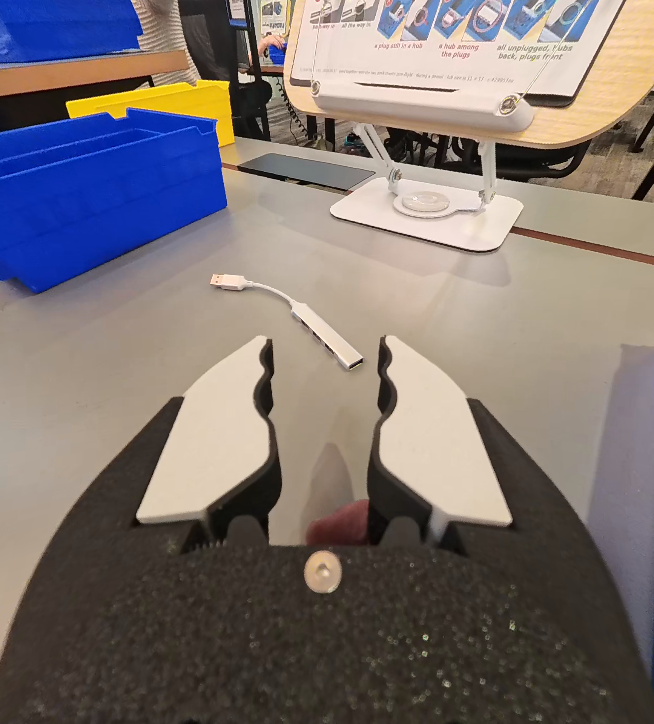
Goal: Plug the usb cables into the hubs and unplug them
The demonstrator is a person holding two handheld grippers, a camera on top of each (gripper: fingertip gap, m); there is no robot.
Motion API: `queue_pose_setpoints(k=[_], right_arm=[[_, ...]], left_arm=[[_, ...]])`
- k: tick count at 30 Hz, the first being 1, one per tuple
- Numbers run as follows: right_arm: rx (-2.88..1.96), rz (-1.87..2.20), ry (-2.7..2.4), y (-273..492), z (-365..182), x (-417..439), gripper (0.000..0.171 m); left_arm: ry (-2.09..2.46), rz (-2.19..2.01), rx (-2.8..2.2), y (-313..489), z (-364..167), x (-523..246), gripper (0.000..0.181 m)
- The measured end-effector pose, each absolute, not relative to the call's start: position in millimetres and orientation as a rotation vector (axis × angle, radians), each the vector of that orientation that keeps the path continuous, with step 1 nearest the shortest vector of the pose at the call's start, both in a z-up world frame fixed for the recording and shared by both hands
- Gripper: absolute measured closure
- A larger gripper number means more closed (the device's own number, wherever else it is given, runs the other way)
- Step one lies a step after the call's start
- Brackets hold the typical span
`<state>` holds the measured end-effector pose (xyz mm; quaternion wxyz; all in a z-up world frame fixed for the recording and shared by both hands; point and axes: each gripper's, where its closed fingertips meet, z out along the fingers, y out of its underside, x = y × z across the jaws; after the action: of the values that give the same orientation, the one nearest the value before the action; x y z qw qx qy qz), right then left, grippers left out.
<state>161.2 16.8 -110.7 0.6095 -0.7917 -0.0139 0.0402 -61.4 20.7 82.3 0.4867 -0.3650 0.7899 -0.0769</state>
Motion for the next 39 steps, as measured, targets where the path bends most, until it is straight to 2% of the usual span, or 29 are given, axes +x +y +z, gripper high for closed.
queue_pose_setpoints(k=[6, 8, 17, 20, 22, 26, 29, 33, 36, 39], right_arm=[[-1.820, 0.090, -0.030, 16, -110, 161, 0.120], [-1.819, 0.095, -0.030, 15, -109, 161, 0.120], [-1.824, 0.104, -0.025, 16, -110, 161, 0.120], [-1.821, 0.108, -0.021, 16, -110, 162, 0.120], [-1.819, 0.111, -0.019, 16, -110, 162, 0.120], [-1.821, 0.114, -0.019, 16, -110, 162, 0.120], [-1.825, 0.113, -0.019, 16, -110, 162, 0.120], [-1.826, 0.111, -0.018, 16, -110, 162, 0.121], [-1.827, 0.107, -0.018, 16, -111, 162, 0.121], [-1.823, 0.107, -0.015, 16, -110, 163, 0.121]], left_arm=[[1.920, 0.288, -0.645, 36, -46, -8, 0.179], [1.961, 0.311, -0.588, 33, -82, -4, 0.179], [2.092, 0.110, -0.779, 24, -145, -8, 0.177], [2.195, -0.046, -0.977, 4, -163, -25, 0.126], [2.191, -0.160, -1.064, -7, -157, -37, 0.110], [2.106, -0.476, -1.195, -23, -112, -64, 0.105], [1.990, -0.750, -1.230, -27, -56, -84, 0.107], [1.789, -0.537, -1.292, 64, -3, -109, 0.118], [1.763, -0.438, -1.484, 145, -19, -121, 0.123], [1.772, -0.332, -1.675, 219, -60, -129, 0.130]])
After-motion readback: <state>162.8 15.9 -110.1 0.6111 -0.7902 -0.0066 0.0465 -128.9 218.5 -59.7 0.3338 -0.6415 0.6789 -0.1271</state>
